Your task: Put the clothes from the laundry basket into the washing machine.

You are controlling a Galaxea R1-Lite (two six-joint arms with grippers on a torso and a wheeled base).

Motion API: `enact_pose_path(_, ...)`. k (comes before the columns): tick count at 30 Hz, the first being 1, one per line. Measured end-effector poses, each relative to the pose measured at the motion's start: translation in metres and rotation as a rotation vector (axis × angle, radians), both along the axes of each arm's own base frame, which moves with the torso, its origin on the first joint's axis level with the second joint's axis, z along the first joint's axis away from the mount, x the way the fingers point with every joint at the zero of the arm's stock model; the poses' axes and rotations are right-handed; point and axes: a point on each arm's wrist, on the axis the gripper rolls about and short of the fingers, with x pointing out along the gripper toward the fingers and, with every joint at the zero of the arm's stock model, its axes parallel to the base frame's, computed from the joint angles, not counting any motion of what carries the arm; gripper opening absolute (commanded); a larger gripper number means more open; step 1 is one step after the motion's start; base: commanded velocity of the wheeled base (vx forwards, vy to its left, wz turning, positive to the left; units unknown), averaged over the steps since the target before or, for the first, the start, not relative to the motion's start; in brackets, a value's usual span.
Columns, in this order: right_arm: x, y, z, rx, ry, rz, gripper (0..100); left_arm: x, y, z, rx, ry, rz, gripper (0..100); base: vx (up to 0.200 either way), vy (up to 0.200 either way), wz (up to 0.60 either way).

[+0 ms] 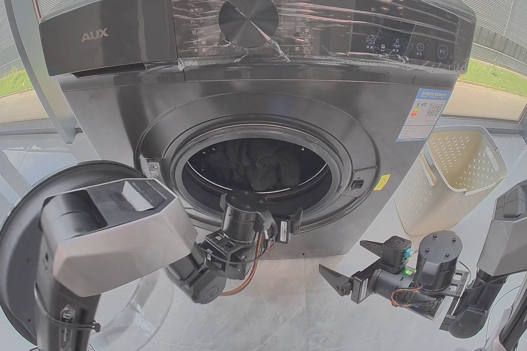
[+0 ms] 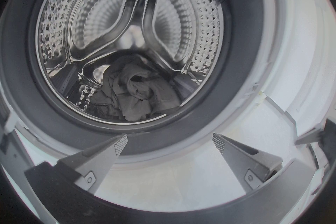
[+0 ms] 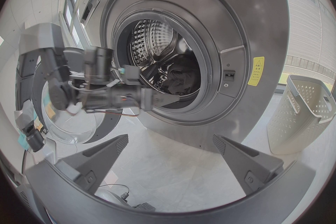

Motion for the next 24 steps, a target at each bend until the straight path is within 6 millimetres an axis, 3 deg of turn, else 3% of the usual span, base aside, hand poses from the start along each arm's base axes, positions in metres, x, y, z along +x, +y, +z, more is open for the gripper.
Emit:
enact_pose_path(8, -0.004, -0.011, 0.006, 0.001, -0.004, -0.029, 100, -0.076, 0.021, 0.051, -0.074, 0.001, -0.084, 100, 0.0, 0.0, 0.0)
enact_pose_path(14, -0.013, -0.031, 0.024, 0.026, -0.054, -0.104, 100, -0.123, 0.058, 0.088, -0.15, -0.028, -0.102, 100, 0.0, 0.0, 0.0)
enact_pose_path(24, -0.014, -0.07, 0.053, 0.091, -0.164, -0.281, 100, -0.164, 0.107, 0.104, -0.119, -0.077, -0.055, 100, -0.02, 0.0, 0.0)
